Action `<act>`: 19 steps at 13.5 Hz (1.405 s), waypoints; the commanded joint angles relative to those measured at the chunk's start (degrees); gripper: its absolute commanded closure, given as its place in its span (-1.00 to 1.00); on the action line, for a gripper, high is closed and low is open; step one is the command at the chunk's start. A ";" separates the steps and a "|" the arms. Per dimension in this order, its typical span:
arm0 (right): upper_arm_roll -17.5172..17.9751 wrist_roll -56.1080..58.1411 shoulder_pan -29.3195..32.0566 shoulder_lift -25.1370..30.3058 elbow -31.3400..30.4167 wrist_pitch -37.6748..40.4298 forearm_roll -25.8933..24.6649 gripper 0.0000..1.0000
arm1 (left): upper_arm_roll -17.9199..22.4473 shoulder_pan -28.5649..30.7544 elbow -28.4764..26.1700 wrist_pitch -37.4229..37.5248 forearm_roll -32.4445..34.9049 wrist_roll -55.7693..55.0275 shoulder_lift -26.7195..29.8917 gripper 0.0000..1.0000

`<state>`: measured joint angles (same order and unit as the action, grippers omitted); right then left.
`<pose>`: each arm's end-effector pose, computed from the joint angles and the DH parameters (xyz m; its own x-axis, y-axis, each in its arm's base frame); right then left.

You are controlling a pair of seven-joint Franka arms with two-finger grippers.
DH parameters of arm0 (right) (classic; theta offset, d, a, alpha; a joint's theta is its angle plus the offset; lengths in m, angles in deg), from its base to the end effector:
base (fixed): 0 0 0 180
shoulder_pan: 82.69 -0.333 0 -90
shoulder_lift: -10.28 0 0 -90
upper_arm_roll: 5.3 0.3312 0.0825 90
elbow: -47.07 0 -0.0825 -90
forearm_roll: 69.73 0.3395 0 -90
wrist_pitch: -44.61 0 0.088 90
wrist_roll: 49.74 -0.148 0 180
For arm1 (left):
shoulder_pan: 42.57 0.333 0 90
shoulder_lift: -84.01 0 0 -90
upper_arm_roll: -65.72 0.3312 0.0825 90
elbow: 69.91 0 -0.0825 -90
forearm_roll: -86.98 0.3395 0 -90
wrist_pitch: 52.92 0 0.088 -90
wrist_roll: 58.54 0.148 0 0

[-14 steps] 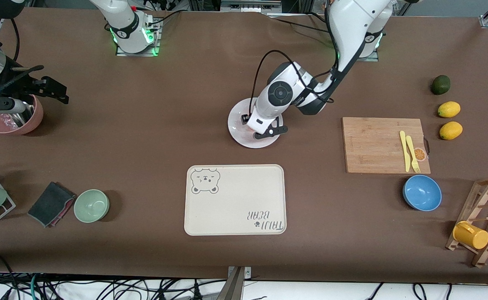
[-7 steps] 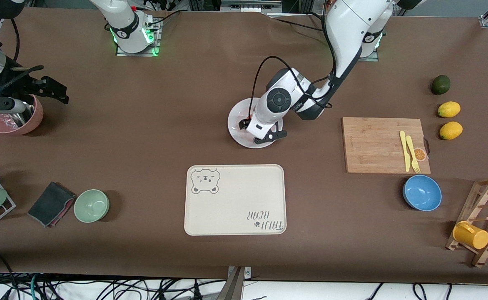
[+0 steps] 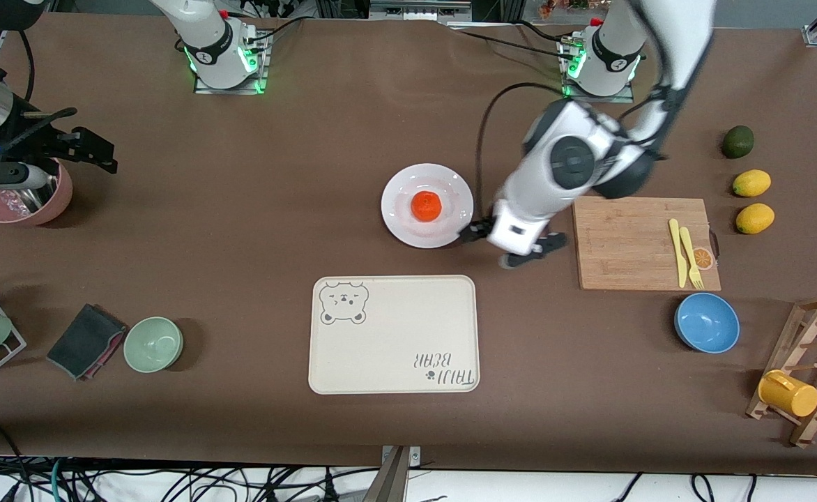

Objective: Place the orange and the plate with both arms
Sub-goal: 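Open the left gripper and withdraw while the right gripper reaches the plate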

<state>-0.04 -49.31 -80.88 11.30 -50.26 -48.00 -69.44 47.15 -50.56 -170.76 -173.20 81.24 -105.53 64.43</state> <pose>0.5004 0.0313 0.5569 0.9956 0.0672 -0.0646 0.0671 -0.9977 -0.0039 0.5492 -0.2664 0.3794 0.9063 0.3998 -0.1367 0.4170 -0.8987 0.1361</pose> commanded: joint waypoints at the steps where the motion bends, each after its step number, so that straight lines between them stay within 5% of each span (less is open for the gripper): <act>1: 2.56 -0.34 -1.10 -1.89 1.18 0.76 -0.03 -1.00 | -0.16 6.57 -3.22 5.12 1.17 9.52 6.46 -1.00; 8: 2.83 -2.79 -16.29 -13.30 5.40 -0.63 1.72 -1.00 | 8.36 11.95 -3.22 22.70 3.37 22.55 18.07 -1.00; 11: 3.01 -19.30 -20.51 -18.84 5.14 -9.84 8.13 -1.00 | 8.81 11.95 -2.08 25.35 7.49 23.71 20.71 -1.00; 15: 3.19 -21.00 -23.25 -23.86 1.03 -22.49 17.86 -1.00 | 12.15 11.78 8.27 32.11 6.63 23.97 18.27 -1.00; 19: 6.43 -19.51 -24.04 -26.67 -5.93 -39.55 31.23 -1.00 | 15.12 11.86 9.53 33.18 3.83 26.84 18.43 -1.00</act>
<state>4.82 -69.37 -104.81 -15.22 -53.44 -82.32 -43.24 60.19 -38.44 -163.49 -141.57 86.78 -82.01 84.23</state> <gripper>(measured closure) 0.000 0.000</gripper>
